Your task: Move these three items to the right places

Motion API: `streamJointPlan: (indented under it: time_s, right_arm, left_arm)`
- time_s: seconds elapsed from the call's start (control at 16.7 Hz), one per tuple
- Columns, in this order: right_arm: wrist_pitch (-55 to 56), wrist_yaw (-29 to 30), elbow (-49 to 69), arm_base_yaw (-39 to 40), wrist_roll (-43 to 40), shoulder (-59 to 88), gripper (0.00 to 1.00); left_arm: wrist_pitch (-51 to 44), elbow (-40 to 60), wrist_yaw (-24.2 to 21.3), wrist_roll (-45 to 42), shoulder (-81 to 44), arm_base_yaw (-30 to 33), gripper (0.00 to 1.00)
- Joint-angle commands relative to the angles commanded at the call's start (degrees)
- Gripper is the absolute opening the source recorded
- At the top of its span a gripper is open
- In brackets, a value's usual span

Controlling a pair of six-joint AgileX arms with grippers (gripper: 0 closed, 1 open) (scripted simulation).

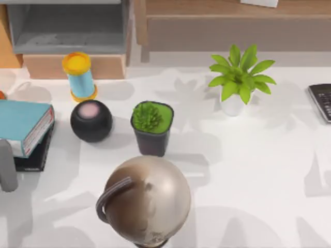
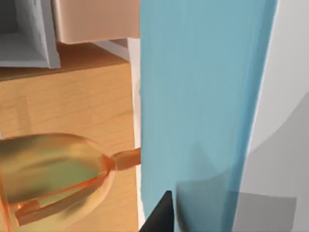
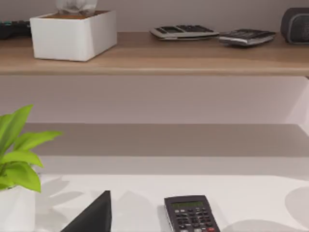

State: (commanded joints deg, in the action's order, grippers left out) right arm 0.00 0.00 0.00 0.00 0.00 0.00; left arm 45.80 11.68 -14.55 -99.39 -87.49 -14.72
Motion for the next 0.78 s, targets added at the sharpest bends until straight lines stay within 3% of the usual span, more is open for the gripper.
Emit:
streamJointPlan:
  time_s: [0.54, 0.78]
  right_arm:
    - [0.0, 0.0, 0.0, 0.0, 0.0, 0.0, 1.00]
    - [0.0, 0.0, 0.0, 0.0, 0.0, 0.0, 1.00]
  left_arm:
    - [1.0, 0.3, -0.5, 0.0, -2.5, -0.4, 0.00]
    - [1.0, 0.3, -0.5, 0.0, -2.5, -0.4, 0.30]
